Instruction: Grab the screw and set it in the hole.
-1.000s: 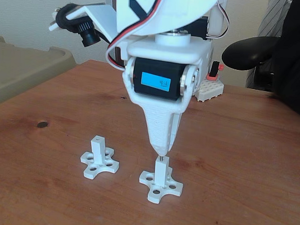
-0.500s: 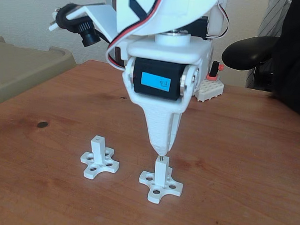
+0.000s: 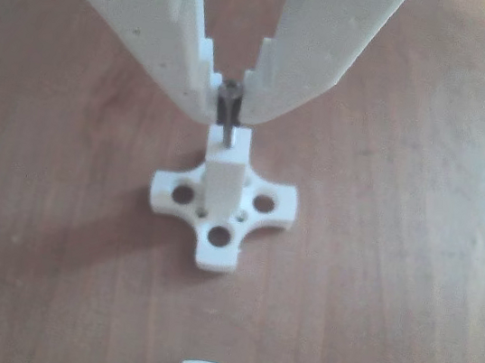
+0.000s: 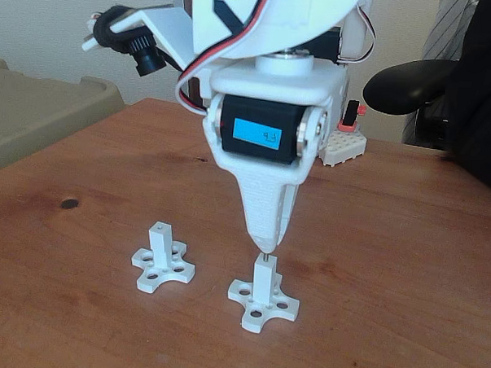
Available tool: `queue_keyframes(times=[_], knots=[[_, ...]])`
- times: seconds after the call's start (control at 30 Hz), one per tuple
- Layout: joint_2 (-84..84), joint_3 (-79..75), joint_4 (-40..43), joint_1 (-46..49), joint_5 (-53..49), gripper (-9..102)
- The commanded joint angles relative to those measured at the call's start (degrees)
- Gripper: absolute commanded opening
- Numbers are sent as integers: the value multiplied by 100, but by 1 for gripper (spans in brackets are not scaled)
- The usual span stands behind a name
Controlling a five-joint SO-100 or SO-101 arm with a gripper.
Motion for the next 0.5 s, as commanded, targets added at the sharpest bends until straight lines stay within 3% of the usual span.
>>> queue_keyframes(times=[0.0, 0.3, 0.47], knots=[[-18, -334, -202, -88, -26, -4], [-35, -343, -167, -88, -53, -4], [-26, -378, 9, -70, 79, 9]])
